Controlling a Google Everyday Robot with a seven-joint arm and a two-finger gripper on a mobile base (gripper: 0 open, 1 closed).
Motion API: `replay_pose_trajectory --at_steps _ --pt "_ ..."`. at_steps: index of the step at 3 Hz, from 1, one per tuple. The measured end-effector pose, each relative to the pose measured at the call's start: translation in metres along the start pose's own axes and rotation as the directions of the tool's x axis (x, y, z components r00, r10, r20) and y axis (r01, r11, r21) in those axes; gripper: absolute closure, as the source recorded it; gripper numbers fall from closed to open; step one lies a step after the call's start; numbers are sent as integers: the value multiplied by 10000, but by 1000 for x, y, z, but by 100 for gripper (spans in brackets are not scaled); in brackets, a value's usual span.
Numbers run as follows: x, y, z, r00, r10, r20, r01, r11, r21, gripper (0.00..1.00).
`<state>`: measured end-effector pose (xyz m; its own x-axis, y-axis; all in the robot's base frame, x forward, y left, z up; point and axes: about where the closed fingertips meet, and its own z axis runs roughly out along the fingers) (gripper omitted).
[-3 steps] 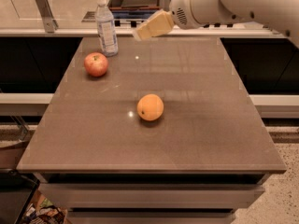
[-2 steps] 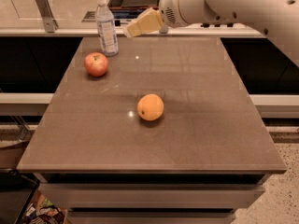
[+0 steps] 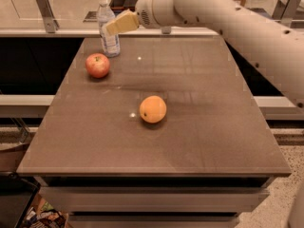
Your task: Pick blue plastic bottle
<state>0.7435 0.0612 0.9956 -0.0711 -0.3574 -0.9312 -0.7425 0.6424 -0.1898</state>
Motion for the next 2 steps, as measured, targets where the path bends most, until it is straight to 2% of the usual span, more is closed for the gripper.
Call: replay_pose_trajectory --at_steps 2 --pt "2 -1 73 9962 601 629 -596 9982 -86 0"
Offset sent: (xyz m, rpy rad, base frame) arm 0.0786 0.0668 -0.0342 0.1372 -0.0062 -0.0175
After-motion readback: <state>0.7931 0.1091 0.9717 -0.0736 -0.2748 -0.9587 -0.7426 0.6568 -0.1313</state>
